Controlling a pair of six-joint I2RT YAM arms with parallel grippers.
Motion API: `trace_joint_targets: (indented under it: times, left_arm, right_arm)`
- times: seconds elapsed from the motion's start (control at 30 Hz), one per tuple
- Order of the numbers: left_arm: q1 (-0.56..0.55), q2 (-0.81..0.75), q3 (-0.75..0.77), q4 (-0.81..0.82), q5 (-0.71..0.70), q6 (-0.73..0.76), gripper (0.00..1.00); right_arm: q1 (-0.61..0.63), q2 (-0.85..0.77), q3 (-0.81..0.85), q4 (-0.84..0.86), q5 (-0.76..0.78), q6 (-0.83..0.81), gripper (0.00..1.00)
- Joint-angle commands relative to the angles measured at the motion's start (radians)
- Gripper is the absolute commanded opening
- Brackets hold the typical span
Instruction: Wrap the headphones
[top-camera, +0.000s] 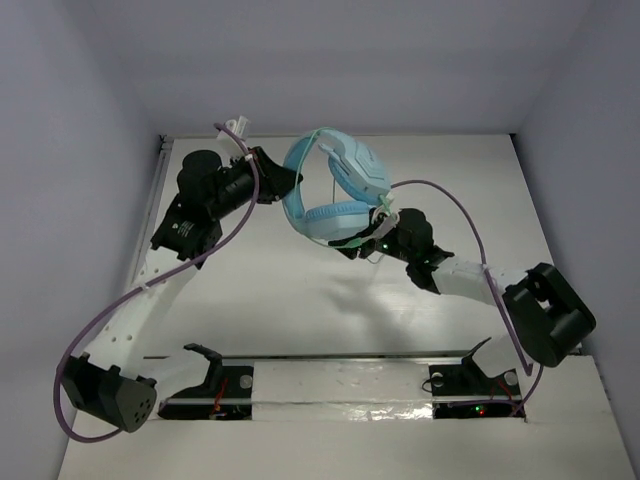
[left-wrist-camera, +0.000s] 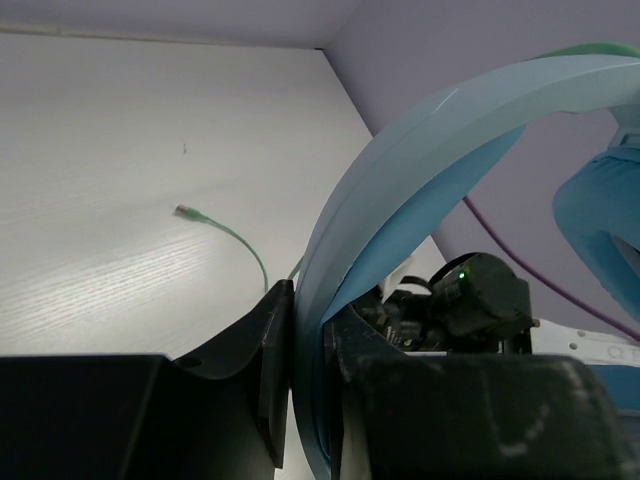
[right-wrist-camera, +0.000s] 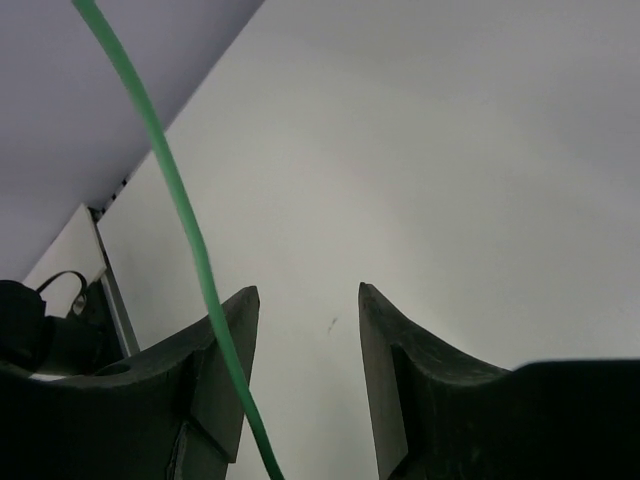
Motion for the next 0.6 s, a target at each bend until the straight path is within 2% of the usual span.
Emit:
trace_joint_targets:
  times: [0.0,0.1,0.23,0.3,0.5,0.57]
  left_arm:
    - [0.01,-0.001,0.117,0.003,-0.012,0.0,0.0]
    - [0.056,0.013,0.185,-0.052,-0.032,0.025,0.0]
    - [0.097,0.042,0.255,-0.074,-0.035,0.014,0.0]
    - [0.107,0.061,0.275,-0.054,-0.038,-0.004,0.0]
    - [0.116,0.09,0.228,0.06,-0.006,-0.122,0.0]
    - [0.116,0.087,0.19,0.107,-0.03,-0.156,0.0]
  right_arm:
    - [0.001,0.041,-0.002,0.08,-0.037,-0.028,0.51]
    - [0.001,0.043,-0.024,0.103,-0.015,-0.004,0.44]
    - [0.001,0.051,-0.083,0.14,0.02,0.036,0.41]
    - [0.001,0.071,-0.087,0.167,-0.013,0.061,0.34]
    - [0.064,0.144,-0.06,0.18,-0.022,0.078,0.33]
    - [0.101,0.15,-0.055,0.169,-0.011,0.079,0.23]
